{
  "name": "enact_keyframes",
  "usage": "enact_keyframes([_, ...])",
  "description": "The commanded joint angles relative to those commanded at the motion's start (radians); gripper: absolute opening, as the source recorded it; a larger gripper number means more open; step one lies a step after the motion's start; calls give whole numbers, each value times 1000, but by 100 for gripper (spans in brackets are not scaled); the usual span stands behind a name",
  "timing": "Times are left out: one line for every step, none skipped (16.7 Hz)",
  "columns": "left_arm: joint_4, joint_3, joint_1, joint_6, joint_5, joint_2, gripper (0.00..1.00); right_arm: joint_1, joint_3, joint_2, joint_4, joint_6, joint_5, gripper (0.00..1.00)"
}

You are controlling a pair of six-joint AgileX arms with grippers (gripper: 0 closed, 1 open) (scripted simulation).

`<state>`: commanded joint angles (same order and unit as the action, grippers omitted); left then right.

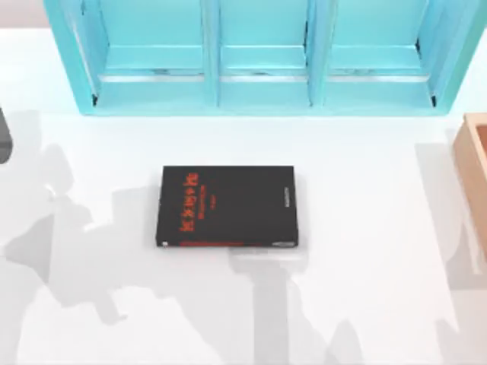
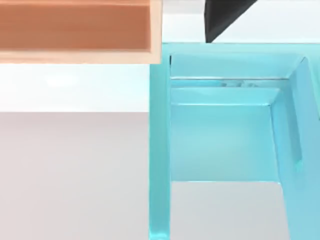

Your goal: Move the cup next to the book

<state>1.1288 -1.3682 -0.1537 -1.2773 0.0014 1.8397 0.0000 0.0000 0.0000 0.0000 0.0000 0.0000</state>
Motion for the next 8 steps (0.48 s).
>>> enact_keyframes([14,-15,32,103,1,11,0,0,0,0,0,0,0,100])
enact_keyframes([28,-29,65,213,3,23,0,0,0,0,0,0,0,100])
enact_keyframes([42,-43,99,329,4,35,0,0,0,0,0,0,0,100])
enact_keyframes([56,-58,133,450,6,46,0,0,0,0,0,0,0,100])
enact_keyframes([70,-72,167,572,8,56,0,0,0,0,0,0,0,100])
enact_keyframes([82,-87,200,694,10,66,0,0,0,0,0,0,0,100])
enact_keyframes([93,-102,233,813,11,73,0,0,0,0,0,0,0,100])
enact_keyframes([102,-117,266,929,12,79,0,0,0,0,0,0,0,100])
